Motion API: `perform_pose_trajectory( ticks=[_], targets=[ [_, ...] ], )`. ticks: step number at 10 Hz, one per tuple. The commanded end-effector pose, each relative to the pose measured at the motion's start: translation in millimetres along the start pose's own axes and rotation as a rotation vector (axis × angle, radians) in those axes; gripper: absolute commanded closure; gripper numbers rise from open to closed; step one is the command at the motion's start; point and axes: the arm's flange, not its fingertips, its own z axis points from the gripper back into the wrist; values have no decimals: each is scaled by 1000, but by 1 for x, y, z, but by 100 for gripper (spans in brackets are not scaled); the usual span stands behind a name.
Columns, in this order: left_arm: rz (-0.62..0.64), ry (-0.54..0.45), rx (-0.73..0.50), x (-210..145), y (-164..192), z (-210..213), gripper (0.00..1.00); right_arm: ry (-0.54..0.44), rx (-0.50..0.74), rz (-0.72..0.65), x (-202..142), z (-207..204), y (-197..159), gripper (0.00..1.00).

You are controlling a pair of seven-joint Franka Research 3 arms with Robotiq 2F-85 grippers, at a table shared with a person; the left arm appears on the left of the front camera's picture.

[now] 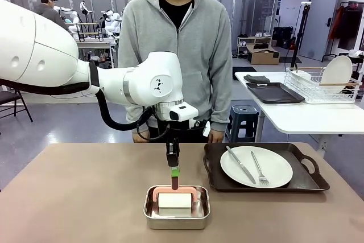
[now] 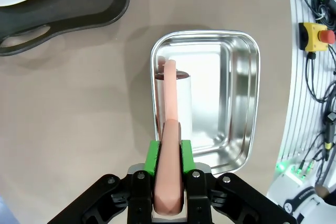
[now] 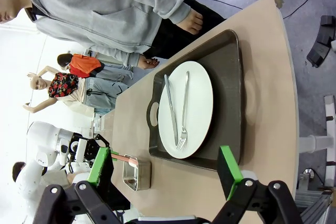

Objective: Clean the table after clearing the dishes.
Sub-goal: Place the Lint Roller back on top of the Airtight Container.

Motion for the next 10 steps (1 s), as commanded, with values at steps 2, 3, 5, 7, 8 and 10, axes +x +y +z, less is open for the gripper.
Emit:
perform_pose_trajectory(
  ticks=[2, 3, 5, 7, 8, 10],
  targets=[
    [0, 1, 14, -2, 2, -1, 79, 0, 5, 1, -2, 1, 2, 0],
    [0, 1, 14, -2, 2, -1, 79, 0, 5, 1, -2, 1, 2, 0],
    [-21, 14, 19, 0, -1, 5, 32, 0, 5, 1, -2, 1, 2, 0],
    [-17, -10, 12, -2, -3, 14, 0, 0, 5, 1, -2, 1, 2, 0],
    [-17, -10, 9, -3, -4, 14, 29, 0, 5, 1, -2, 1, 2, 0],
    [-15, -11, 21, -3, -7, 18, 0, 0, 5, 1, -2, 1, 2, 0]
  ],
)
